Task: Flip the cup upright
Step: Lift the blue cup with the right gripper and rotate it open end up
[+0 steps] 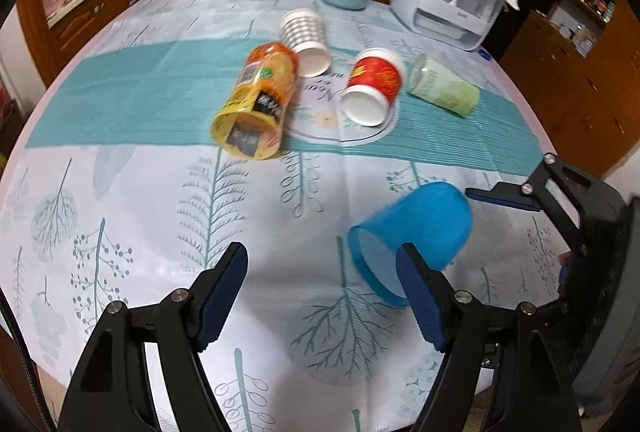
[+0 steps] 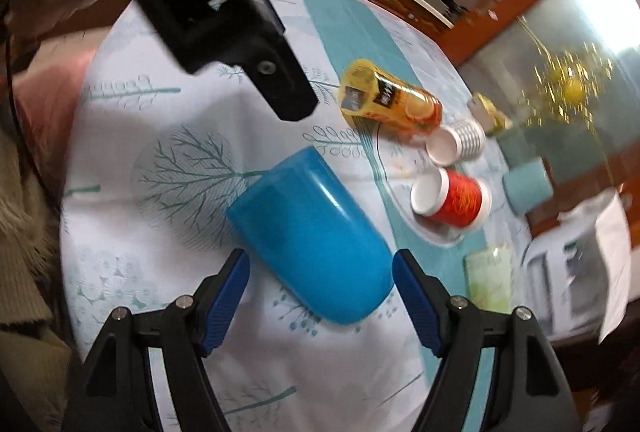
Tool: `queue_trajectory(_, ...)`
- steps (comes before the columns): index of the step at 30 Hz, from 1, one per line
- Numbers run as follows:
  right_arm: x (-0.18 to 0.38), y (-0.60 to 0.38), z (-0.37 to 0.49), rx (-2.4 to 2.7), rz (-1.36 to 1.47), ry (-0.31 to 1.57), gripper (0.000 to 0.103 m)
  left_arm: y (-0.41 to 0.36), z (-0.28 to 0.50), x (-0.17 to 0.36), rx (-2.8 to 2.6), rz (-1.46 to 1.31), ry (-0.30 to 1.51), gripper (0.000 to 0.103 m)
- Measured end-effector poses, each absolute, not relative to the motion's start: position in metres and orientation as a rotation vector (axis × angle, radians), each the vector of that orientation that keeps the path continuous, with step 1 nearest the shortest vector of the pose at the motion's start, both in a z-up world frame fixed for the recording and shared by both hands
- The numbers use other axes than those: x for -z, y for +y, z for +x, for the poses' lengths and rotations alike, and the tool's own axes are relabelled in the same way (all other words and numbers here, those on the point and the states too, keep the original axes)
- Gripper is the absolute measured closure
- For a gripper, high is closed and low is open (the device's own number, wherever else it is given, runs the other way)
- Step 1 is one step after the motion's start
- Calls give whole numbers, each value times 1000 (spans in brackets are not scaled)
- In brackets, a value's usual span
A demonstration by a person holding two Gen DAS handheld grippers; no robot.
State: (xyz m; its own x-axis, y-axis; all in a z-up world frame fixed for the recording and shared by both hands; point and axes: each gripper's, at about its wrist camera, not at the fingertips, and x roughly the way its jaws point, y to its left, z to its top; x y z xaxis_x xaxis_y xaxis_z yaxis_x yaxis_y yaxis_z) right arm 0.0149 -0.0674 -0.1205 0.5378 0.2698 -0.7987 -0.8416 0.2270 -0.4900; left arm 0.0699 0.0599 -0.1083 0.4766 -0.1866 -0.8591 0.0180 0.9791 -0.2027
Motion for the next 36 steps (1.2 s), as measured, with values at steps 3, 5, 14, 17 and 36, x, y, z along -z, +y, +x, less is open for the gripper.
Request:
queue_trajectory(3,125,-56,10,-844,-1177,597,29,69,74,117,104,-212,1096,28)
queue_trajectory(5,131,-48,7,-848,-1247,586,29,76,76,123,87,-230,1115,28)
queue_trajectory(14,162,-21,-4,-800,-1485,526,29,102,80,142,62,-297,1153,28)
queue_trajectory(17,166,-17,-2,-777,-1507,525,29,105,81,143,68,-304,1151,28)
queue_trajectory(36,108,-34,35,-833,-973,803,34,100,80,125,105,-283,1100,28)
